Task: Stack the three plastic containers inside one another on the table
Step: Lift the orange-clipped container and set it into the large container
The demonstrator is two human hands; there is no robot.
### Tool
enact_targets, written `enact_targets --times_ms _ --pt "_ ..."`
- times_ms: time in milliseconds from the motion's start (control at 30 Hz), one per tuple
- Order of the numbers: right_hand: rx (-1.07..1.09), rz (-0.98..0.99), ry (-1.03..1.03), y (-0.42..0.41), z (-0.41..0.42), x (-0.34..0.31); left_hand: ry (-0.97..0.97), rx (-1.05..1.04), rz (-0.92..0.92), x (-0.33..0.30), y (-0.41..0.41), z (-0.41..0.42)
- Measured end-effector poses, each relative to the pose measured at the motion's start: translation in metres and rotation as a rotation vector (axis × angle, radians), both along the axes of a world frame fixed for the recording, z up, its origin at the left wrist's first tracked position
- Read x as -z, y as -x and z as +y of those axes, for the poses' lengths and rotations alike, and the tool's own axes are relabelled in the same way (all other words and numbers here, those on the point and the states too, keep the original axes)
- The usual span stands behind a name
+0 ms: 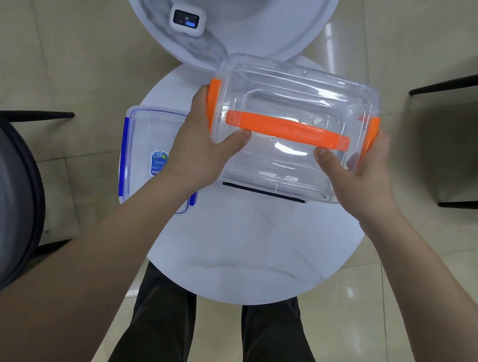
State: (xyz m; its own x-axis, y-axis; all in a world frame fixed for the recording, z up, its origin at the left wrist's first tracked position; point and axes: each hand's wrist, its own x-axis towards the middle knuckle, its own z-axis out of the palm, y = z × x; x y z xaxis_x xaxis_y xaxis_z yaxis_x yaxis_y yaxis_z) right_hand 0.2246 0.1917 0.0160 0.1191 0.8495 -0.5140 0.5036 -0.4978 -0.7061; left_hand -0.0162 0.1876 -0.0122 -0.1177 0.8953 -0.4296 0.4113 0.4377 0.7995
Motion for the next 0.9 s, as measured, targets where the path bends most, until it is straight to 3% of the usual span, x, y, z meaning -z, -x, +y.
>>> enact_targets --times_ms 400,700,900 --pt "-0.037 -0.196 -0.106 0.008 -0.001 -0.003 0.005 0.032 0.114 -0.011 -0.005 0.003" --pt "-0.049 -0.373 -0.265 0.008 -0.004 -0.004 -0.124 0.049 0.350 -0.021 -0.008 -0.001" --pt "-0.141 -0.324 -0.335 0.028 -0.021 -0.015 -0.191 0.065 0.284 -0.026 0.003 -0.024"
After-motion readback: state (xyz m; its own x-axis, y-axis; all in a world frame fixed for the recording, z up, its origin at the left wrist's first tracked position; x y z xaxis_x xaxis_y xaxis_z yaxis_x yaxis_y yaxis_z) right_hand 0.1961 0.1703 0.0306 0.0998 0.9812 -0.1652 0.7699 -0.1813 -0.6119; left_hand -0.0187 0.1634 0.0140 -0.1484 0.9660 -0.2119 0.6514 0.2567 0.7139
